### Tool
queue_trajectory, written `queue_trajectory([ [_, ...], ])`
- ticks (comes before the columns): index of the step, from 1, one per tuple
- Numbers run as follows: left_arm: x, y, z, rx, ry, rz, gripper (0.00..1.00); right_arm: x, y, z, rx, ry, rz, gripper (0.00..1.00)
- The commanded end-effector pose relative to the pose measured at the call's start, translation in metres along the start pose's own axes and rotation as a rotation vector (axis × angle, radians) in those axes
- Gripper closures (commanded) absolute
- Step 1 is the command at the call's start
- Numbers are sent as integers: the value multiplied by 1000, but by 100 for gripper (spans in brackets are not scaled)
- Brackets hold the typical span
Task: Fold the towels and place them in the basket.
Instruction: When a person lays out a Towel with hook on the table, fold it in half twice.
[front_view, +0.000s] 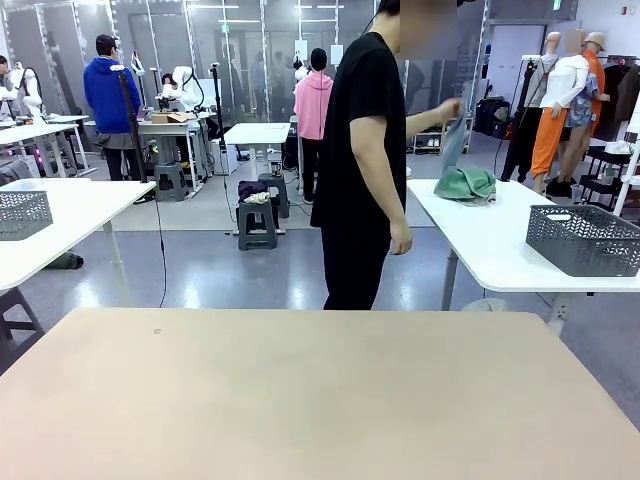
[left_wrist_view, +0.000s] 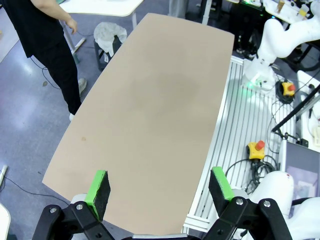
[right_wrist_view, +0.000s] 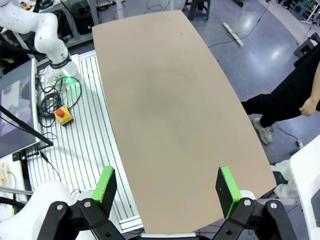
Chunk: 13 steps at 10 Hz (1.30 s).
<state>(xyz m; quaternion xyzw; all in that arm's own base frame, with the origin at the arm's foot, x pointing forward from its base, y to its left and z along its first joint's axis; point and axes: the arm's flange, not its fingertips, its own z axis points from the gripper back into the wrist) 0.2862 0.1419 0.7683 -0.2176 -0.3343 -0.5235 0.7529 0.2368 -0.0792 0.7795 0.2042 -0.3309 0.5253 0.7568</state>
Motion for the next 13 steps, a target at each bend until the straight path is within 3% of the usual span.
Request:
queue_trajectory([
  [1,3,0,0,-4,-14,-10,0,0,0,1,7,-7,17,0],
  [13,3,0,0,-4,-14,-10,0,0,0,1,7,-7,17,0],
])
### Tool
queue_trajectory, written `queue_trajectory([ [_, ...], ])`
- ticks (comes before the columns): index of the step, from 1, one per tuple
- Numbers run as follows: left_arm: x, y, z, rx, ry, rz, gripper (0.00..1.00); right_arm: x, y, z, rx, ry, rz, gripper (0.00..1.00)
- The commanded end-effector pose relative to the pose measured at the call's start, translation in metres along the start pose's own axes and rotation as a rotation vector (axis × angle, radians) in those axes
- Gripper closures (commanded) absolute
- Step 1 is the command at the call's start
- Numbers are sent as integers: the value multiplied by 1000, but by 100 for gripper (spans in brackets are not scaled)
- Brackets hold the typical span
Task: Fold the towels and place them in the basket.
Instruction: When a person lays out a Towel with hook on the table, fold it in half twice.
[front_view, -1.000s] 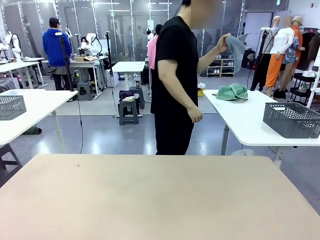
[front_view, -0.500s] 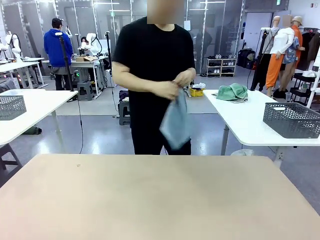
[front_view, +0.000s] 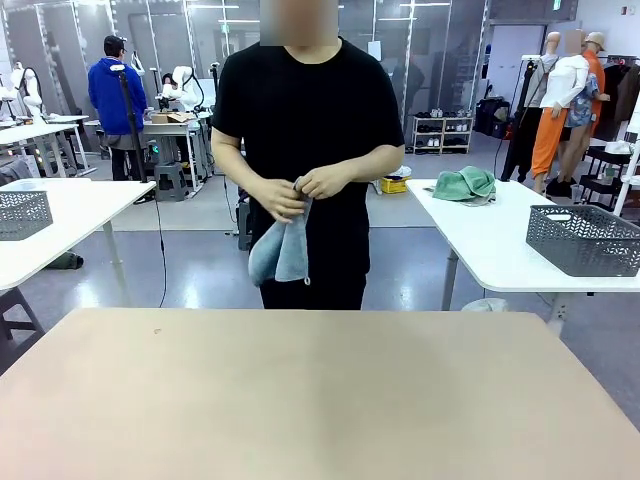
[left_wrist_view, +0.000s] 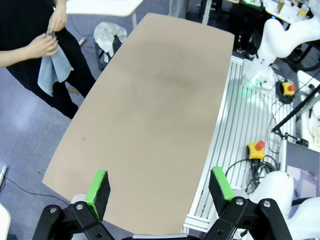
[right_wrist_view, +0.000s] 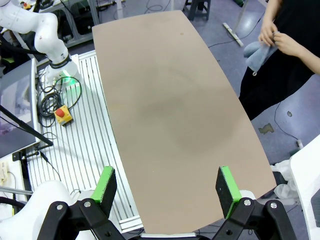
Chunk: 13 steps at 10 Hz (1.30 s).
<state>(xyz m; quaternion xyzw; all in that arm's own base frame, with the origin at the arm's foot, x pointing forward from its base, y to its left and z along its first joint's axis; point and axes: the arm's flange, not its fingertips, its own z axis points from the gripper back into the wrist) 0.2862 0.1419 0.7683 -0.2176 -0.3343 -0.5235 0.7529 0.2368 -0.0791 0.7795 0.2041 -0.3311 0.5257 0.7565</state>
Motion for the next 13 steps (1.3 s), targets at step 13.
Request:
queue_trajectory([
  [13,3,0,0,-4,-14,-10,0,0,0,1,7,-7,16,0],
])
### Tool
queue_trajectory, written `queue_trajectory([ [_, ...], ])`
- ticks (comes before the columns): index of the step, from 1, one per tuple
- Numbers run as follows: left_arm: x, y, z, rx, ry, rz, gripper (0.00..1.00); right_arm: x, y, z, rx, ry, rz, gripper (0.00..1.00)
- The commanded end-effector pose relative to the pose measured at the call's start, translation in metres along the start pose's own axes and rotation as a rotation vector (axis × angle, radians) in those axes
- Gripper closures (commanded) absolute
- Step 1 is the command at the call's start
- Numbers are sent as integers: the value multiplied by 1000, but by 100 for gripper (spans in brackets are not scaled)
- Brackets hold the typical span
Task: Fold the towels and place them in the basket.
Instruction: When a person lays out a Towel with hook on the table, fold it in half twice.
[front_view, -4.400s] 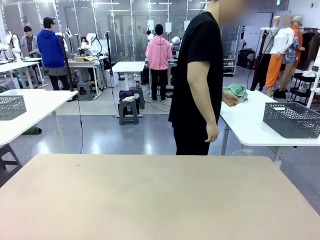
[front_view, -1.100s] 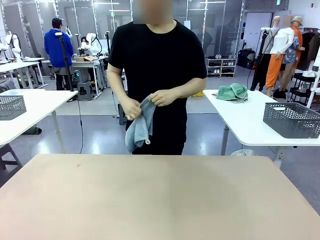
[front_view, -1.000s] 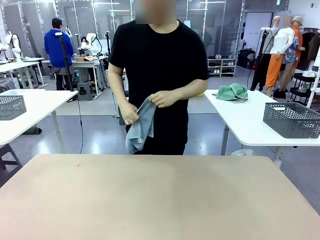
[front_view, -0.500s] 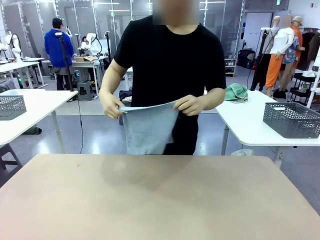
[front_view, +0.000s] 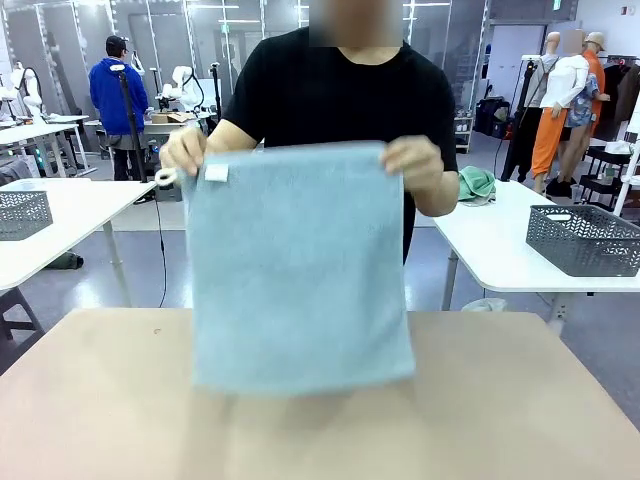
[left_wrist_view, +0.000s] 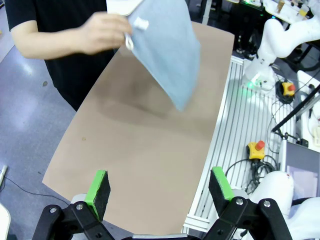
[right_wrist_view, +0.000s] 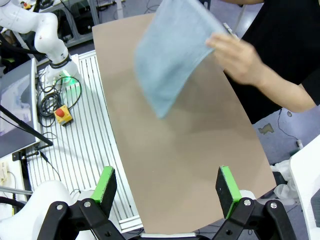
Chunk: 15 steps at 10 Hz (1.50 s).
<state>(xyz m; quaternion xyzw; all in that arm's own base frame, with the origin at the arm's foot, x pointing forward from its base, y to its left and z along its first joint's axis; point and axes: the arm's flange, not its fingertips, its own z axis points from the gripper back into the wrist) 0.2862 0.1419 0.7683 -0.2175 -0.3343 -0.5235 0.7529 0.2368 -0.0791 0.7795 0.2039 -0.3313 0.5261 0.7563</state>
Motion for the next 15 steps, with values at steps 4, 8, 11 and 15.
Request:
queue_trajectory([
  [4,3,0,0,-4,-14,-10,0,0,0,0,7,-7,15,0],
  [8,3,0,0,-4,-14,-10,0,0,0,0,7,-7,15,0],
  [11,3,0,0,-4,-14,-10,0,0,0,0,7,-7,15,0],
  [15,3,0,0,-4,-14,-10,0,0,0,0,7,-7,15,0],
])
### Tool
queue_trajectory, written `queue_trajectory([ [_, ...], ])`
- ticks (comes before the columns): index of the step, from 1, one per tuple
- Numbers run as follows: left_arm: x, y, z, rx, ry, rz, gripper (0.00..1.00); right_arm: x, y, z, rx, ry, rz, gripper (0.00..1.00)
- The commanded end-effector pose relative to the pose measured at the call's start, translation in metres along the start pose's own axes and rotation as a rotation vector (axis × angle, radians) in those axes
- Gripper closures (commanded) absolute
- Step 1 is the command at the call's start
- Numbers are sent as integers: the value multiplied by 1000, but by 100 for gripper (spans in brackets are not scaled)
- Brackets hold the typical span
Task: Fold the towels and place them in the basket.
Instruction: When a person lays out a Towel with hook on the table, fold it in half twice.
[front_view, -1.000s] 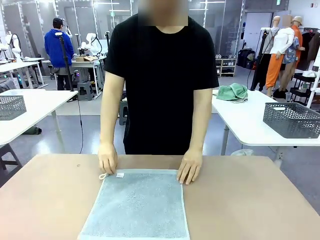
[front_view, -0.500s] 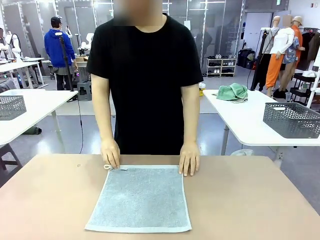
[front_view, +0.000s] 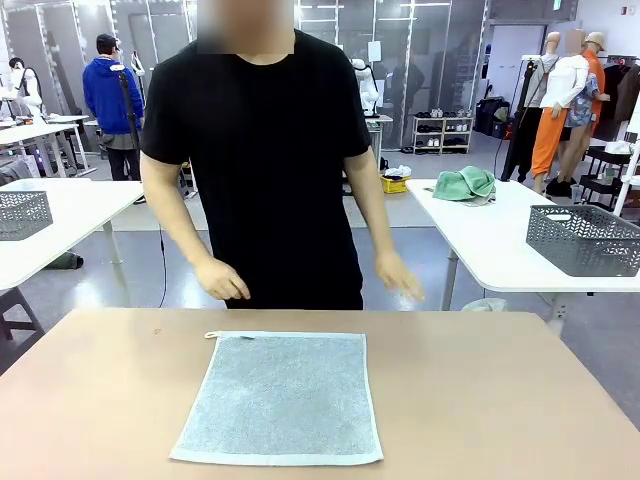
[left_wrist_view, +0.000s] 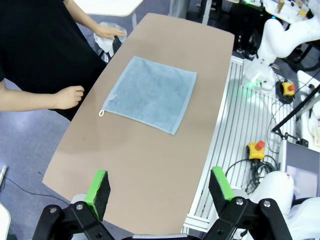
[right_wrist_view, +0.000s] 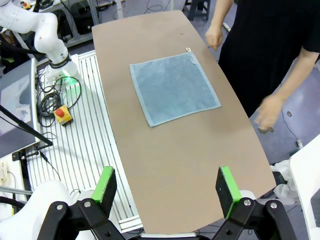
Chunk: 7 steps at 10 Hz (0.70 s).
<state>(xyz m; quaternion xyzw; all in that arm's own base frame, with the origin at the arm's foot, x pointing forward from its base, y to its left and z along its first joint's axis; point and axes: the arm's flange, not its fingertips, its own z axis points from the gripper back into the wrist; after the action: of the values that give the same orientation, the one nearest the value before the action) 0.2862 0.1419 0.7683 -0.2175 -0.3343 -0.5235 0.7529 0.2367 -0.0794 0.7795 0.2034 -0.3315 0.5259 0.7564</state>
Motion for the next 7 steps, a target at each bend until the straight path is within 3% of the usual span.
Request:
queue_trajectory([
  [1,3,0,0,-4,-14,-10,0,0,0,0,8,-7,15,0],
  [4,10,-7,-14,43,38,-28,0,10,-1,-16,4,23,23,0],
  [5,20,-11,-26,81,35,-62,0,20,0,-30,8,43,51,0],
  [7,44,-25,-63,52,125,-128,0,50,9,-70,41,122,104,0],
])
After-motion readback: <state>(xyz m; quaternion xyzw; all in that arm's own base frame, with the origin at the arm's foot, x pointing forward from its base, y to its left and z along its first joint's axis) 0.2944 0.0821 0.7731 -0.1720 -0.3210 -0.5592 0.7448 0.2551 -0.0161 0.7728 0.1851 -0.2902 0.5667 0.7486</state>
